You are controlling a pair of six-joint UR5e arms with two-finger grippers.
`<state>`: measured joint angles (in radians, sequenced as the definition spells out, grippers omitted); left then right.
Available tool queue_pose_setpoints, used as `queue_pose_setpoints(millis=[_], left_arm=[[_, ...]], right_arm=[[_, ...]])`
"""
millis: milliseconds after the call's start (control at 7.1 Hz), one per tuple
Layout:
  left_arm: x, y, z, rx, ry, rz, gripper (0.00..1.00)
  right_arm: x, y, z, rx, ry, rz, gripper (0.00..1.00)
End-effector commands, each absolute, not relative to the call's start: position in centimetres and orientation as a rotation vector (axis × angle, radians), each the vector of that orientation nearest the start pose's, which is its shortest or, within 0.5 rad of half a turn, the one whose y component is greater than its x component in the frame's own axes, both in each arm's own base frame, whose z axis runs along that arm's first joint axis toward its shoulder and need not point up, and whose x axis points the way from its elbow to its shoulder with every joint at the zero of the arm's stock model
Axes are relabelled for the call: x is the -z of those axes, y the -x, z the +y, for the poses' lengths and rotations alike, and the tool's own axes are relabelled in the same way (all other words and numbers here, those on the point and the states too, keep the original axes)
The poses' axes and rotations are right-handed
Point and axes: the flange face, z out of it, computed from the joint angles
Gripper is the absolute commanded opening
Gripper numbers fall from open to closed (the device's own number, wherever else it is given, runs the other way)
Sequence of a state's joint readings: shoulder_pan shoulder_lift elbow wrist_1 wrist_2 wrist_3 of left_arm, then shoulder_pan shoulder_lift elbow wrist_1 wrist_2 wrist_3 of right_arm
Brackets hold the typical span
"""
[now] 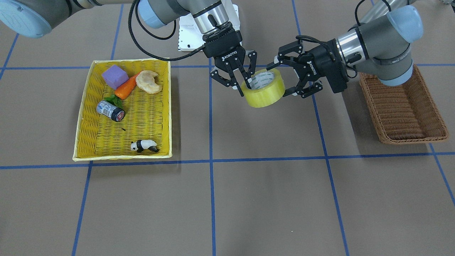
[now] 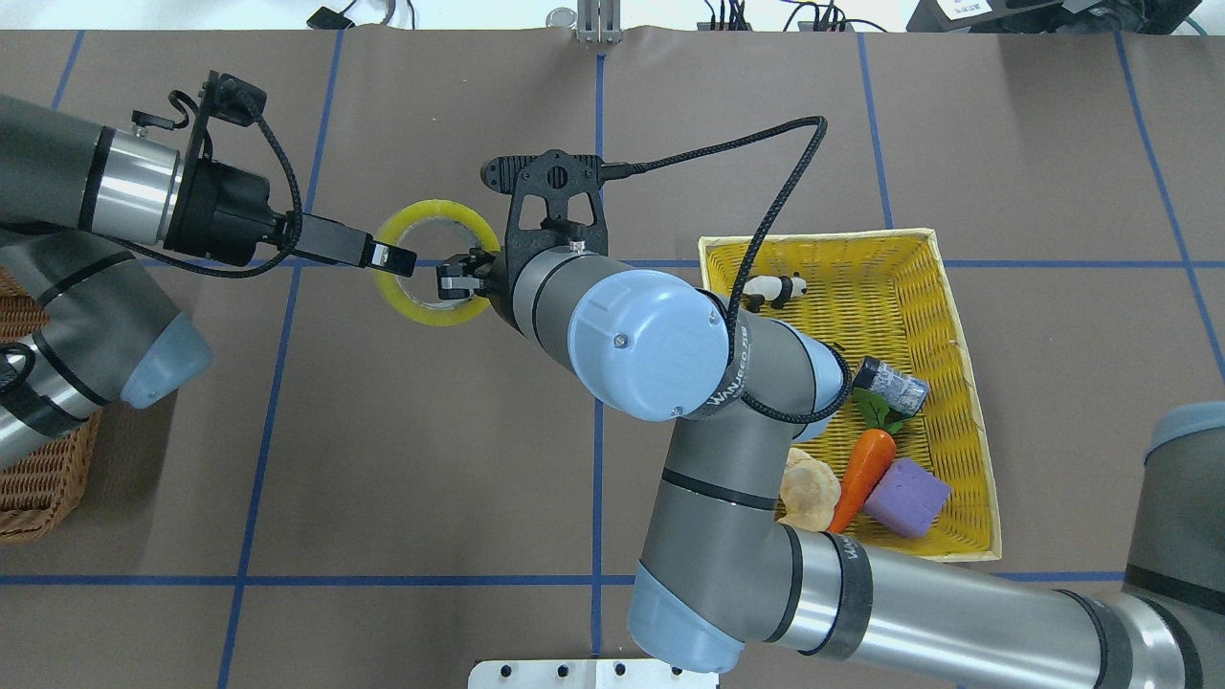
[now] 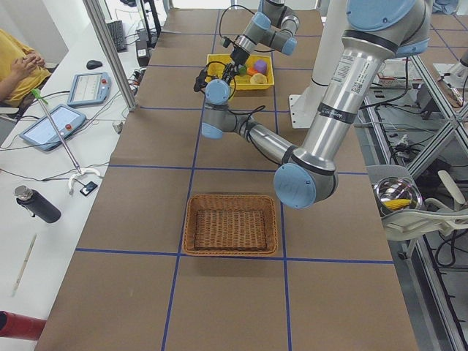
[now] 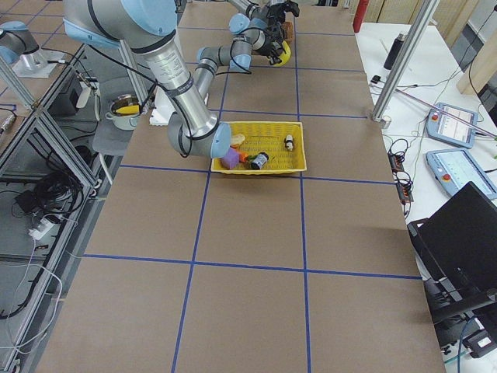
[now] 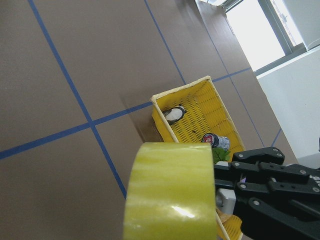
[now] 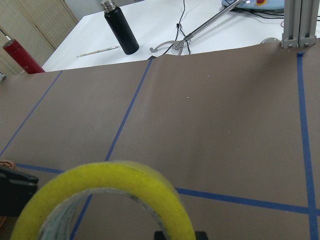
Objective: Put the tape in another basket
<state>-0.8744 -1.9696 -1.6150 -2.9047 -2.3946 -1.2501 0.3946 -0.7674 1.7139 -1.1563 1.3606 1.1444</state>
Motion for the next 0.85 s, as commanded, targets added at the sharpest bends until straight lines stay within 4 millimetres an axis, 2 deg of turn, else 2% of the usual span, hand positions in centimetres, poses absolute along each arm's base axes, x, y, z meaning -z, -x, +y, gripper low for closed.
queue_pose_setpoints(millis=[0,141,282,704], left_arm=[[-27.7,-31.6,-47.2,-0.321,-0.439,1.667,0.69],[-27.7,-31.6,-47.2,-0.299,-0.411,1.672,0.01],[-27.4,-31.5,-47.1,-0.286,-0.397,1.681,0.00],[-27.6,-31.4,-47.1,-0.272,-0.387,1.684,0.00]], right_arm=[[-6.3,54.3,-39.1,-0.112,-0.703,-1.175,0.00],[-6.0,54.1,-39.0,-0.120,-0.706,-1.192,0.66],[-6.3,54.0,-38.8,-0.142,-0.709,-1.214,0.99],[-6.3,53.0,-38.3,-0.135,-0.724,-1.223,1.00]])
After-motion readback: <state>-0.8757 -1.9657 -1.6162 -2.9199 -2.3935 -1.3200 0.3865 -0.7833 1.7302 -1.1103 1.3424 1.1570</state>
